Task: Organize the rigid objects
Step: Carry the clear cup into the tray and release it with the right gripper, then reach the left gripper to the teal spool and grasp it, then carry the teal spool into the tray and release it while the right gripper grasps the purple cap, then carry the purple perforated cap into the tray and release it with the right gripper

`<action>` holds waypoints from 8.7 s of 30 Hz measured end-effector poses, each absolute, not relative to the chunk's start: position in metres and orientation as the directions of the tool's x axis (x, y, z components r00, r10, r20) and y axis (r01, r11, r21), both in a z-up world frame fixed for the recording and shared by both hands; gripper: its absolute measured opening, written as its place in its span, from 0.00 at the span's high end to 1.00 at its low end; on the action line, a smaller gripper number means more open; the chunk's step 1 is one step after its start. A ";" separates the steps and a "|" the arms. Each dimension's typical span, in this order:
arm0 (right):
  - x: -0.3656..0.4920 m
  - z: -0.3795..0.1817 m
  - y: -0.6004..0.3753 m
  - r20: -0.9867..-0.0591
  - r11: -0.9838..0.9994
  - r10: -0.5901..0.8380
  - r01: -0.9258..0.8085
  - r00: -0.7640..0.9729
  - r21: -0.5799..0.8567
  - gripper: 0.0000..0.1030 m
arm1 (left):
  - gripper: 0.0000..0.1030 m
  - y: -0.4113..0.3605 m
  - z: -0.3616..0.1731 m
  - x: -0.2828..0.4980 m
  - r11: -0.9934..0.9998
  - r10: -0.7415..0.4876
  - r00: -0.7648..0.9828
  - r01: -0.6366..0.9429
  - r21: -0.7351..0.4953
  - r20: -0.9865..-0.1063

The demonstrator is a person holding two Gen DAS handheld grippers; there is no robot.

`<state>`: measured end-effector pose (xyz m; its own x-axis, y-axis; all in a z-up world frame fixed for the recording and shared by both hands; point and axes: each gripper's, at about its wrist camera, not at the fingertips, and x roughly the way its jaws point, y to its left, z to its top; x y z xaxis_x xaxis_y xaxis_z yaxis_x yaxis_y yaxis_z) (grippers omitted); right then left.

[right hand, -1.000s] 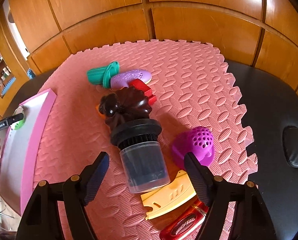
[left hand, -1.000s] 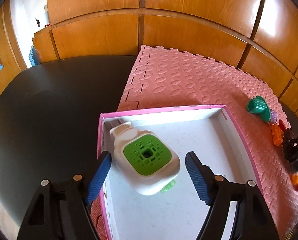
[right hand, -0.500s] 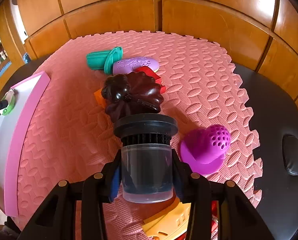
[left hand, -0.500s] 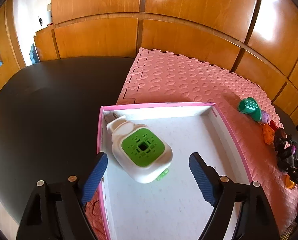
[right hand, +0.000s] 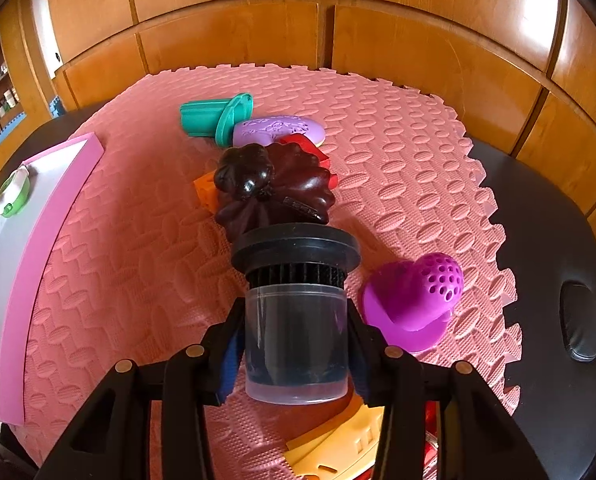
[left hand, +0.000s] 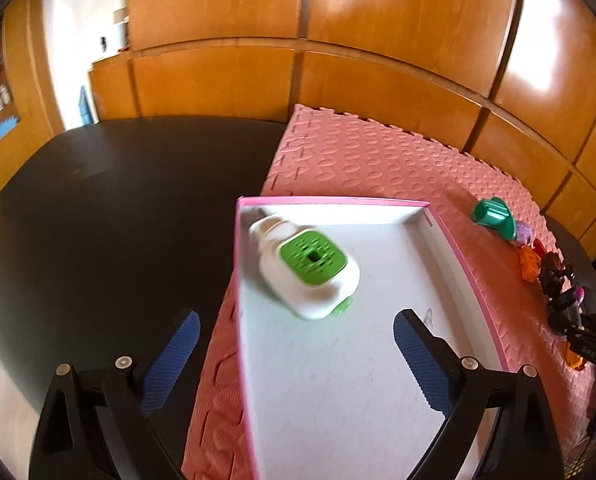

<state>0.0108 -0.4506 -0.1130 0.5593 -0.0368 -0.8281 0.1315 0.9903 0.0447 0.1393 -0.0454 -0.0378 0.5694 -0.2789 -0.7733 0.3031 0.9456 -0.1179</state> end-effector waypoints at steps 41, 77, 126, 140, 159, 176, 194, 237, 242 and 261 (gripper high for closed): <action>0.027 -0.038 -0.291 -0.726 0.973 0.229 -0.129 0.648 0.192 0.59 | 0.05 0.008 -0.029 0.060 0.996 -0.089 0.670 0.062 -0.064 -0.737; 0.063 -0.044 -0.211 -0.700 0.919 0.393 -0.227 0.597 0.322 0.55 | 0.06 0.016 -0.009 0.063 0.992 -0.123 0.700 0.087 -0.087 -0.704; -0.012 -0.059 -0.540 -0.675 0.789 -0.023 0.428 0.738 0.440 0.55 | 0.02 -0.349 -0.049 0.221 0.850 -0.332 0.408 0.520 -0.083 -0.850; -0.017 -0.058 -0.552 -0.663 0.768 -0.052 0.455 0.746 0.451 0.55 | 0.42 -0.342 -0.075 0.219 0.851 -0.332 0.371 0.515 -0.106 -0.867; -0.017 -0.084 -0.576 -0.721 0.697 0.024 0.505 0.692 0.508 0.55 | 0.42 -0.262 -0.007 0.121 0.813 -0.412 0.459 0.575 -0.090 -0.787; 0.007 -0.111 -0.534 -0.853 0.847 -0.029 0.466 0.521 0.255 0.62 | 0.42 -0.150 0.023 0.079 0.856 -0.454 0.523 0.479 -0.192 -0.721; 0.011 -0.113 -0.512 -0.849 0.902 -0.164 0.425 0.502 0.077 0.69 | 0.42 -0.054 -0.020 0.091 0.922 -0.381 0.531 0.274 -0.272 -0.757; 0.014 -0.110 -0.506 -0.830 0.923 -0.203 0.384 0.519 0.014 0.69 | 0.25 -0.075 -0.028 0.077 0.967 -0.222 0.593 0.238 -0.095 -0.774; 0.013 -0.110 -0.503 -0.828 0.928 -0.203 0.371 0.522 0.007 0.69 | 0.25 -0.070 -0.026 0.069 0.971 -0.198 0.611 0.229 -0.068 -0.767; 0.013 -0.111 -0.489 -0.832 0.949 -0.119 0.310 0.542 0.065 0.69 | 0.22 -0.043 -0.021 0.063 0.983 -0.156 0.641 0.172 -0.058 -0.752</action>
